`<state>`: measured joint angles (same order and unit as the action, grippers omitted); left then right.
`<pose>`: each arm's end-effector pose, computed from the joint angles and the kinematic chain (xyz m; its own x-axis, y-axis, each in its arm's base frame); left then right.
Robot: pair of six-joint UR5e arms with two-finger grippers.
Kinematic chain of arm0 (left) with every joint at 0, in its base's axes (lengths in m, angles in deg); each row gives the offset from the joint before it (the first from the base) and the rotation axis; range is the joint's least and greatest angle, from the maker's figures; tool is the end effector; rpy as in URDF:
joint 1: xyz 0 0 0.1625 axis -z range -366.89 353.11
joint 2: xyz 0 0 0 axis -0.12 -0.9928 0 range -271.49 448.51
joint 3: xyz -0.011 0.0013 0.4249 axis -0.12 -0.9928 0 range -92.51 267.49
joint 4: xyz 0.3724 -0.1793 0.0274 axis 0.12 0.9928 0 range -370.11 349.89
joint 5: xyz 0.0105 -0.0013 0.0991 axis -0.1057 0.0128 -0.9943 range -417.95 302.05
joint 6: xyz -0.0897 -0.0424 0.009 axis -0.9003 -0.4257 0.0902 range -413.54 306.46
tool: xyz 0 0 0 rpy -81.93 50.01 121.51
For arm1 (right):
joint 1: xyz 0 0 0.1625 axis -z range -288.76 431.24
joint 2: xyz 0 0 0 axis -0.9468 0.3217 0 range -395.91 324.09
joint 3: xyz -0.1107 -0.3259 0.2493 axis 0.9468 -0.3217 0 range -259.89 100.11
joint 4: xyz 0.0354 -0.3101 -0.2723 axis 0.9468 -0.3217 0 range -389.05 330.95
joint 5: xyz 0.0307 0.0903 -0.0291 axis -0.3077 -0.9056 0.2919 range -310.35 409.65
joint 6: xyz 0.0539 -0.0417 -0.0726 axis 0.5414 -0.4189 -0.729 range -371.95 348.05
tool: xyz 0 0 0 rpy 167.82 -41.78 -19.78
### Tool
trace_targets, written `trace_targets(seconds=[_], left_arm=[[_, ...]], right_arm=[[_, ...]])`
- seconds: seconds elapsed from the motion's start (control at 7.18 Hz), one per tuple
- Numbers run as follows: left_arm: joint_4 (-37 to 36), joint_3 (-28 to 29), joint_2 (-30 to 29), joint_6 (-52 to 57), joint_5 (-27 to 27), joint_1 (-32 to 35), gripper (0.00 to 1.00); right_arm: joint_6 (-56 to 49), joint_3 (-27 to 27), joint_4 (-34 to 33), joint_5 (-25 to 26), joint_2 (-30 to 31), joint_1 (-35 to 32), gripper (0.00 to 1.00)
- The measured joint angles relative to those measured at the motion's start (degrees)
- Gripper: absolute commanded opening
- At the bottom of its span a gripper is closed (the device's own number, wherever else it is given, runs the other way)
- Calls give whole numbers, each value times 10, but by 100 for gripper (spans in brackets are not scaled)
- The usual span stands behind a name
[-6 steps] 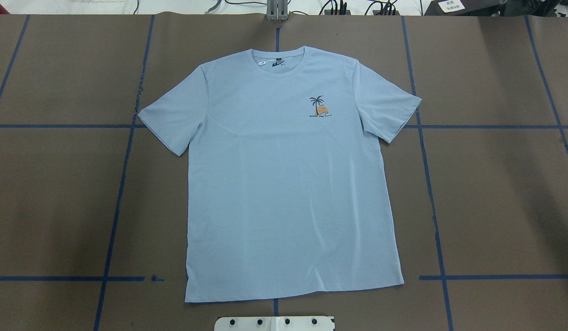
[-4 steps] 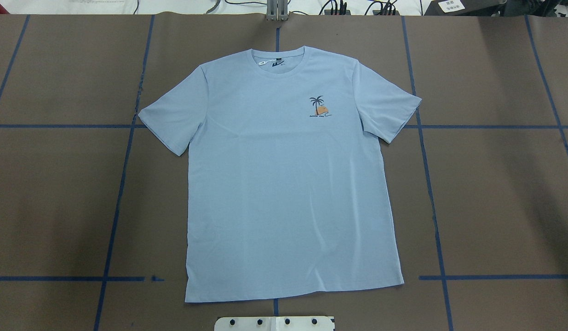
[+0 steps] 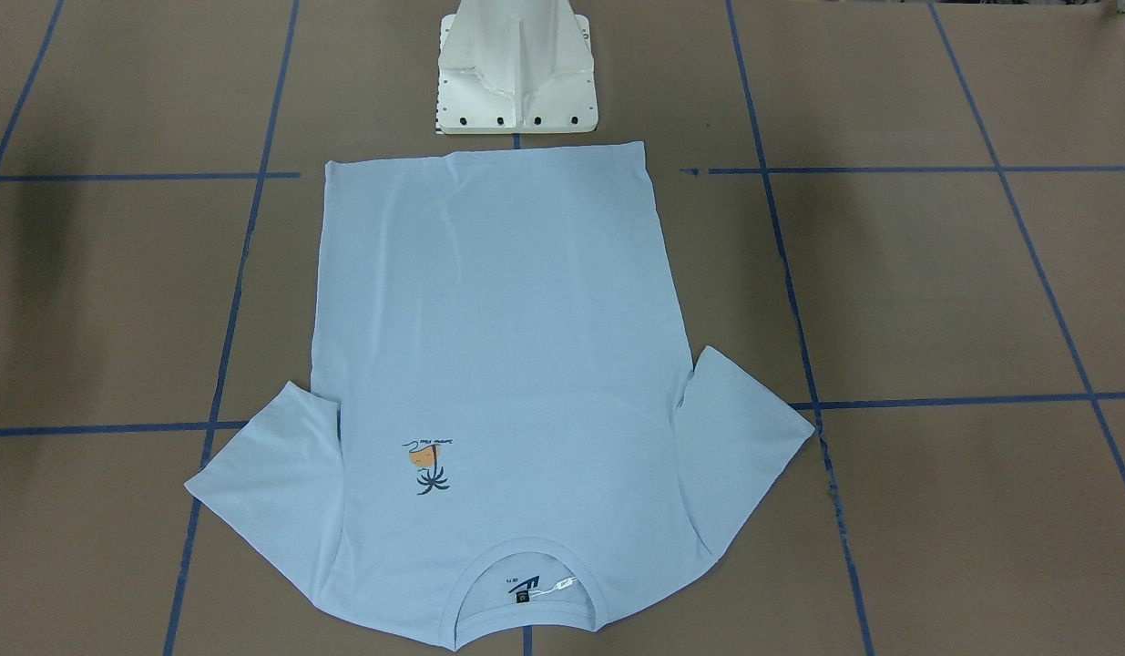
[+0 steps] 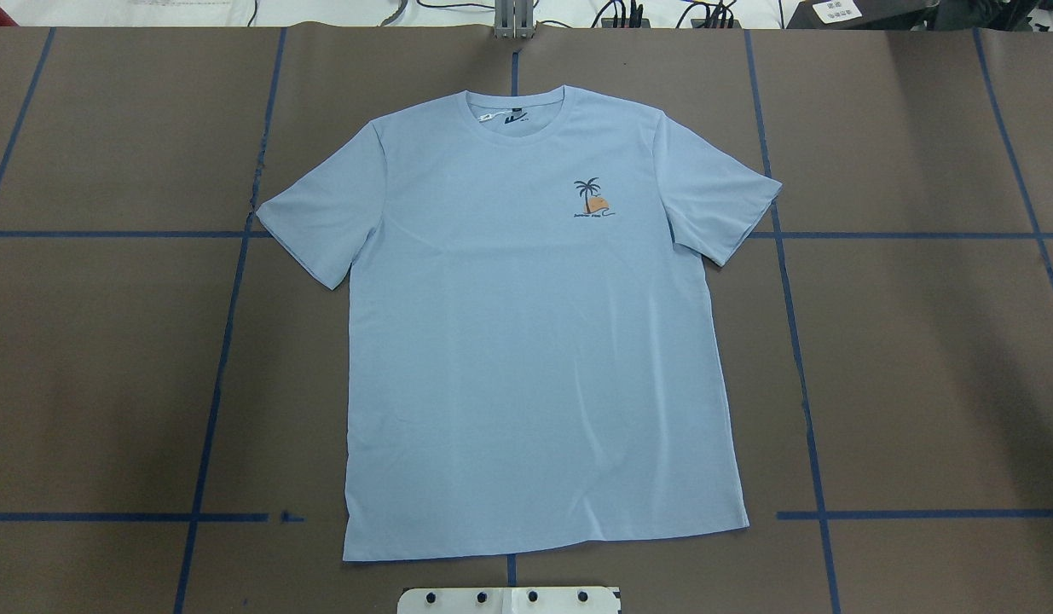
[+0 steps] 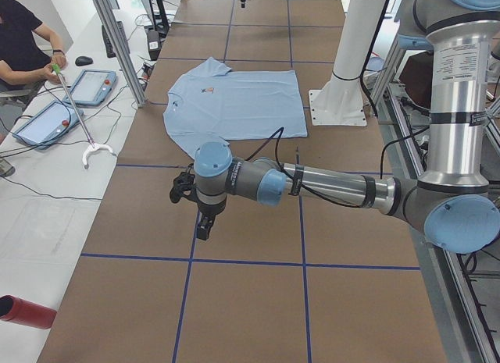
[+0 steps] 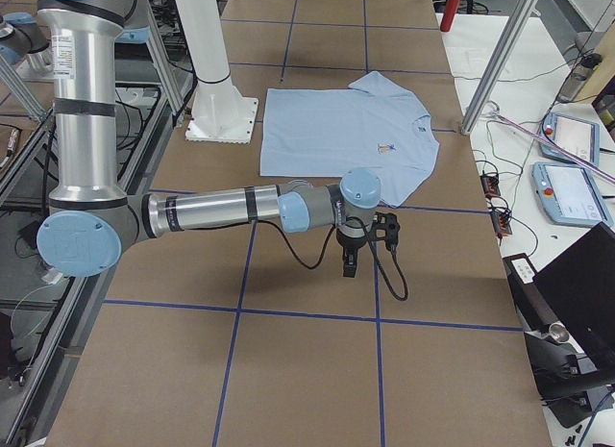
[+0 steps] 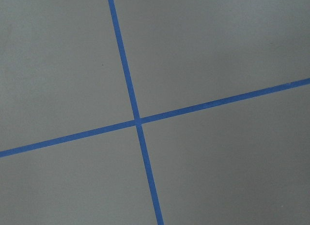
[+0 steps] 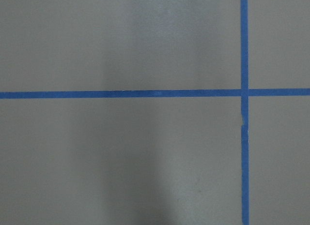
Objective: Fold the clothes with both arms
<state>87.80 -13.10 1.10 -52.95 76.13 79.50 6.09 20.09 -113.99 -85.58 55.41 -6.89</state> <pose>-0.0334 -0.4877 0.5741 0.7043 0.2455 -0.6661 -0.0679 0.9573 0.2810 -0.0398 -0.4937 0.5728 0.6843 0.0000 0.7292 -0.0126 0.9999 0.0119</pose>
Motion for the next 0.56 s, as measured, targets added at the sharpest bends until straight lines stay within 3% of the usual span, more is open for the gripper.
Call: trace_targets(seconds=[0.28, 0.56], left_arm=[[5, -3, -1, 0, 18, -1, 100], [7, -6, -2, 0, 28, -2, 100]], right_arm=[[22, -5, -1, 4, -47, 43, 100], [156, -41, 0, 34, -146, 106, 99]])
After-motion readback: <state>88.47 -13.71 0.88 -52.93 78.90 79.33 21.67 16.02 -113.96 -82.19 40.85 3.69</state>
